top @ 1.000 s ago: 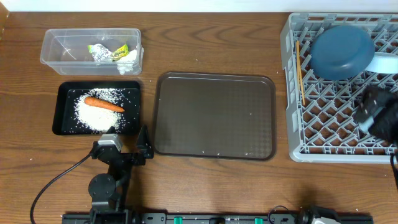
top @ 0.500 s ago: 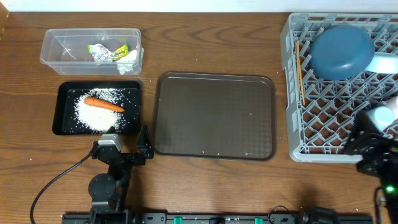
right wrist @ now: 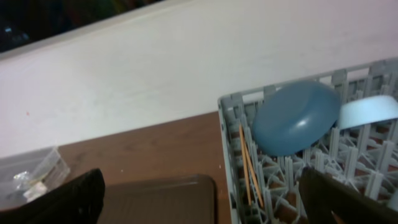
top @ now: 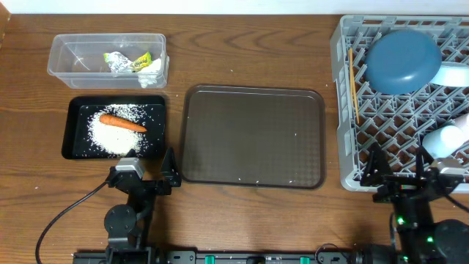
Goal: Sort waste into correct bins and load items into the dishwasher rack
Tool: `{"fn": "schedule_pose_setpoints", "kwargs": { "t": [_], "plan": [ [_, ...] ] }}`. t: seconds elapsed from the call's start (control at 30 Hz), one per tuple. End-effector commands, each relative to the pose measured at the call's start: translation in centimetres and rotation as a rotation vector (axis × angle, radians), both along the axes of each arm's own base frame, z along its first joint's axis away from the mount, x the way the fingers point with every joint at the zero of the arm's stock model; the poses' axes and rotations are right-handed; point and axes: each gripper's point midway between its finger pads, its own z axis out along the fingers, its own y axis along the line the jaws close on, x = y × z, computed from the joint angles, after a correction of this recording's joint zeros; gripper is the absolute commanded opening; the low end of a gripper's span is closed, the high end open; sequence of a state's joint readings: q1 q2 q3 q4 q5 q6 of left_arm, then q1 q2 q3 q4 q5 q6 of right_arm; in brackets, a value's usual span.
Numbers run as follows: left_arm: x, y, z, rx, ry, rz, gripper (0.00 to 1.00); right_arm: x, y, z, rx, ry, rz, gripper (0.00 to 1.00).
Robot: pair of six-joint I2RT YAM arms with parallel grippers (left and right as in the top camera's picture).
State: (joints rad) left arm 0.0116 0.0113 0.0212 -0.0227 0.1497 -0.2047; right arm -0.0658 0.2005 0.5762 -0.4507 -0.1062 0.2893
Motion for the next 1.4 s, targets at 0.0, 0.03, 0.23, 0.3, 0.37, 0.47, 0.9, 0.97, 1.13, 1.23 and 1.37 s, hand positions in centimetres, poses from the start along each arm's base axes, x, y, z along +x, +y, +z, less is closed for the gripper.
{"fn": "schedule_pose_setpoints", "kwargs": {
  "t": [0.0, 0.03, 0.23, 0.3, 0.37, 0.47, 0.9, 0.97, 1.13, 1.23, 1.37],
  "plan": [
    [-0.1, 0.0, -1.5, 0.011, 0.043, -0.006, 0.99, 0.5, 0.4, -2.1, 0.013, -0.021, 0.019, 0.99],
    [-0.1, 0.0, -1.5, 0.011, 0.043, -0.006, 0.99, 0.8, 0.5, -2.6, 0.012, -0.041, 0.023, 0.99],
    [-0.1, 0.0, -1.5, 0.011, 0.043, -0.006, 0.99, 1.9, 1.0, -5.7, 0.008, -0.133, 0.048, 0.99],
    [-0.1, 0.0, -1.5, 0.011, 0.043, -0.006, 0.99, 2.1, 1.2, -6.3, 0.008, -0.155, 0.056, 0.99],
    [-0.1, 0.0, -1.5, 0.011, 0.043, -0.006, 0.99, 2.4, 1.2, -6.7, 0.008, -0.168, 0.060, 0.99],
    [-0.1, 0.0, -1.5, 0.011, 0.043, -0.006, 0.99, 2.7, 1.2, -7.5, 0.006, -0.174, 0.055, 0.99],
    [-0.1, 0.0, -1.5, 0.011, 0.043, -0.006, 0.99, 3.4, -0.3, -9.7, -0.103, -0.164, -0.031, 0.99],
    [-0.1, 0.0, -1.5, 0.011, 0.043, -0.006, 0.99, 3.4, -0.3, -10.8, -0.180, -0.124, -0.028, 0.99],
    [-0.1, 0.0, -1.5, 0.011, 0.043, -0.006, 0.99, 3.4, -0.3, -13.7, -0.333, -0.006, -0.008, 0.99],
    [-0.1, 0.0, -1.5, 0.011, 0.043, -0.006, 0.99, 3.4, -0.4, -13.7, -0.335, -0.006, -0.009, 0.99],
    [-0.1, 0.0, -1.5, 0.011, 0.043, -0.006, 0.99, 3.4, -0.4, -13.7, -0.335, -0.006, -0.009, 0.99]
  ]
}}
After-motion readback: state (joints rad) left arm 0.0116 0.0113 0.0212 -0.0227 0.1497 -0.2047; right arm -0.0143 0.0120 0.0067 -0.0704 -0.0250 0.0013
